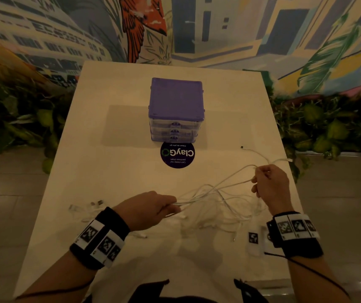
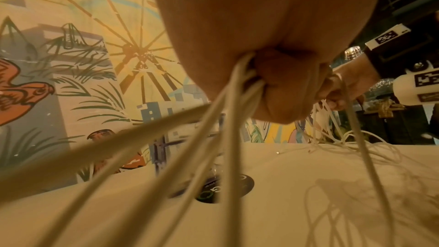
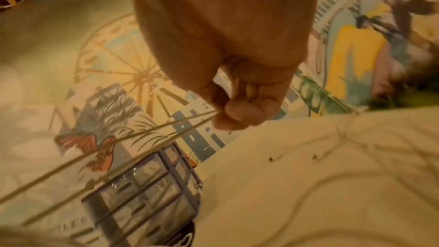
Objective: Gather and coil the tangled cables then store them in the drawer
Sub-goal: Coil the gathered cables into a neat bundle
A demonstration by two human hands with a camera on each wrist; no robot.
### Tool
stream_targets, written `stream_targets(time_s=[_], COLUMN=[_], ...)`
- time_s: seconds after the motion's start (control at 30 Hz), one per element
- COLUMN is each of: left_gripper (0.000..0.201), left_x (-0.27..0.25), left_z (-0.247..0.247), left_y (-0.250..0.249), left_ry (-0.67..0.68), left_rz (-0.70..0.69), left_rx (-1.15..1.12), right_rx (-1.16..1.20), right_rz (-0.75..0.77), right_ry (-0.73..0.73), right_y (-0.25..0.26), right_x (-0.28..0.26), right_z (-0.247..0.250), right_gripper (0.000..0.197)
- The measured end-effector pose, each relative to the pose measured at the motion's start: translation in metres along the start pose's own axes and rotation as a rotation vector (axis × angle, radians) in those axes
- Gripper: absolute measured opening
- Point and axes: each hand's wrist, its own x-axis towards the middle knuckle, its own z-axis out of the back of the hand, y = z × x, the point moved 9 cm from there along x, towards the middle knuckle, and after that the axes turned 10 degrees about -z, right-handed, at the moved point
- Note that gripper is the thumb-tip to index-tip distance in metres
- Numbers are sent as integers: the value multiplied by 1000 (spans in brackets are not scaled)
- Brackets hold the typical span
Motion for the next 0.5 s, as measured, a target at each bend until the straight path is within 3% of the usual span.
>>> stream_targets(time_s=[0.07,0.13,0.2,0.27,0.33,0.4,0.5], left_gripper=[45,46,45,41,38,37,32], left_x=[2,2,3,4,5,6,6], left_z=[-1,-1,-3,-4,-5,-6,-7], left_y=[0,2,4,6,7,9,11], left_ry=[2,9,23,32,43,50,60], left_rz=[7,20,29,38,49,59,63], left_rx=[-17,-27,-30,-32,-27,-23,-18], right_rx=[-72,-297,-402,-313,-319,-478,-740], right_rz=[-60,25,289,615,873,1038,1230], right_ry=[13,48,47,91,242,394,403], right_y=[-11,-5,21,60,82,85,78], right_x=[-1,-12,-36,-76,-113,-137,-150], right_z=[-8,-21,-34,-42,-55,-72,-93], right_gripper=[10,12,38,51,52,52,31])
